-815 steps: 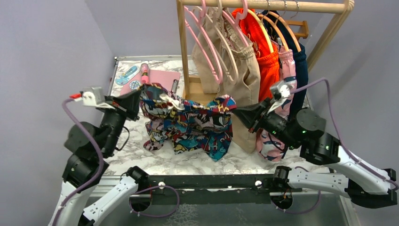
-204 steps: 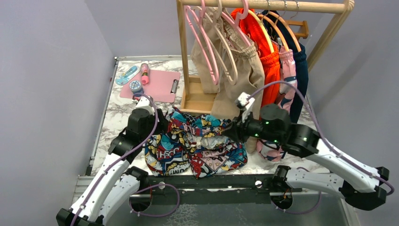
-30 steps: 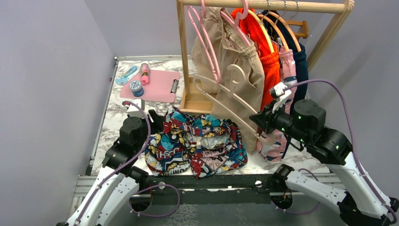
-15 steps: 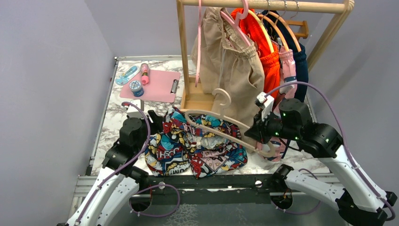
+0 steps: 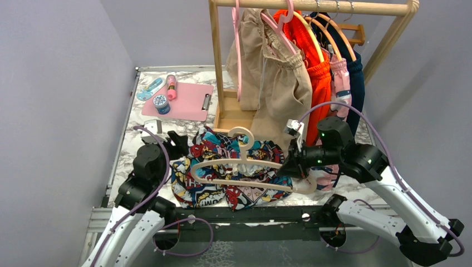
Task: Place the shorts on the hanger
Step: Hang the shorts on the hanger.
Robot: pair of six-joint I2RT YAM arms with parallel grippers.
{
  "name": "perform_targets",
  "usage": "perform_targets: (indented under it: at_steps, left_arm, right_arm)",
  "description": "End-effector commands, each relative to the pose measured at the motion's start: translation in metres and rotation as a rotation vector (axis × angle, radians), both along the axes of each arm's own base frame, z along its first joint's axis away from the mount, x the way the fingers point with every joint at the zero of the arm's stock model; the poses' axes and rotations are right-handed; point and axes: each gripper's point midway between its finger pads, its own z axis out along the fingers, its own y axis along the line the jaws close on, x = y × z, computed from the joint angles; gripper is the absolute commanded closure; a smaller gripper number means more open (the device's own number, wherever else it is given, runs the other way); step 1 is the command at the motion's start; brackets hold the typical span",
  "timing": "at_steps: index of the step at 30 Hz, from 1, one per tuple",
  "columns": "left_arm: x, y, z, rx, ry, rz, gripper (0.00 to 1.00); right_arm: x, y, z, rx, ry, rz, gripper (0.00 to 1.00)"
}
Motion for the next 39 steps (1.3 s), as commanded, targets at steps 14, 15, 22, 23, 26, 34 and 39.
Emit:
perform_targets:
  at_steps: [14, 15, 22, 23, 26, 34, 39]
  left_arm:
    - [-0.031, -0.042, 0.191, 0.177, -0.512, -0.388, 0.29]
    - [-0.044, -0.052, 0.193, 0.183, -0.547, -0.475, 0.29]
    - [-0.113, -0.103, 0.179, 0.172, -0.610, -0.953, 0.29]
    - [-0.116, -0.106, 0.176, 0.177, -0.602, -0.988, 0.28]
    - [-0.118, -0.112, 0.168, 0.182, -0.576, -1.043, 0.26]
    - [-0.122, -0.134, 0.138, 0.199, -0.666, -1.214, 0.24]
    - [-0.124, -0.145, 0.125, 0.172, -0.620, -1.329, 0.26]
  right_arm:
    - [0.029, 0.032, 0.051, 0.291, -0.467, 0.123, 0.99]
    - [0.031, 0.030, 0.048, 0.280, -0.478, 0.111, 0.99]
    - [0.020, 0.016, 0.033, 0.268, -0.510, 0.109, 0.99]
    - [0.018, 0.014, 0.031, 0.269, -0.510, 0.110, 0.99]
    - [0.010, 0.010, 0.026, 0.272, -0.497, 0.116, 0.99]
    - [-0.001, 0.012, 0.016, 0.324, -0.460, 0.146, 0.99]
    - [-0.007, 0.017, 0.017, 0.332, -0.437, 0.206, 0.99]
